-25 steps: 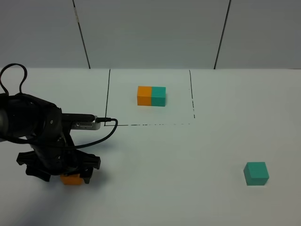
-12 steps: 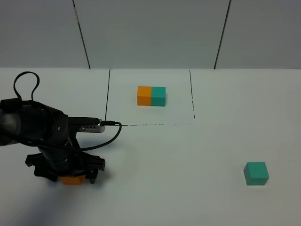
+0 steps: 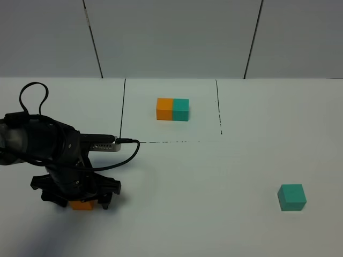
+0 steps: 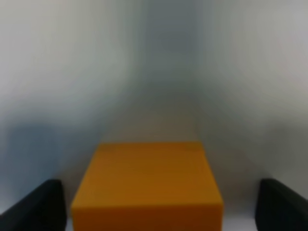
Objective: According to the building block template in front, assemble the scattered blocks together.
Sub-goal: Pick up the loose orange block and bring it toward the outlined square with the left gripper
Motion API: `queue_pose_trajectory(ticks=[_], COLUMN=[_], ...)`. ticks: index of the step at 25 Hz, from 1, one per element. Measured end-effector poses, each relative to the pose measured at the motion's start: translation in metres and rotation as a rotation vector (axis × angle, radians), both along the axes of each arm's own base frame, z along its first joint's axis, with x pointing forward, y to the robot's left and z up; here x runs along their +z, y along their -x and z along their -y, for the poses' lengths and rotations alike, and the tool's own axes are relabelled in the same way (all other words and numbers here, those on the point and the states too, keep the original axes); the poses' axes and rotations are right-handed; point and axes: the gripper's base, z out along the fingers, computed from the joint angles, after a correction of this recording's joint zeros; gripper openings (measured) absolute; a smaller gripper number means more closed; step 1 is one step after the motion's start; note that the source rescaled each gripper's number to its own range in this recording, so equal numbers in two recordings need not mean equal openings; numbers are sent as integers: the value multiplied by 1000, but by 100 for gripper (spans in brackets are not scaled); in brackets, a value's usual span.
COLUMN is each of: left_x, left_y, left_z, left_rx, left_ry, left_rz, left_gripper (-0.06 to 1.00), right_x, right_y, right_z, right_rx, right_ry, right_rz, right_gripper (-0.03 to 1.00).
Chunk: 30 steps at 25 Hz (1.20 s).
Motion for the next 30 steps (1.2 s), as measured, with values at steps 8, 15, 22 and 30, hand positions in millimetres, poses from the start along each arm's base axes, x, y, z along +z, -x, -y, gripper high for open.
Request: queue_pose_trajectory(ticks=[8,15,22,30], left_x=[1,1,9,58], left_y=[-2,-1,-4,-34], left_z=[1,0,-1,12], left_rx=[21,22,-151,-699], left_ry=[1,-3,-49,-40], left_rz=[5,-7,-26,30], left_gripper=[12,0,0,0], right_x=[0,0,0,0], right_y=[0,0,0,0], right_z=[0,0,0,0], right_rx=[0,0,0,0], right_ry=[0,0,0,0], right_rz=[0,0,0,0], right_gripper=[92,92,90,89])
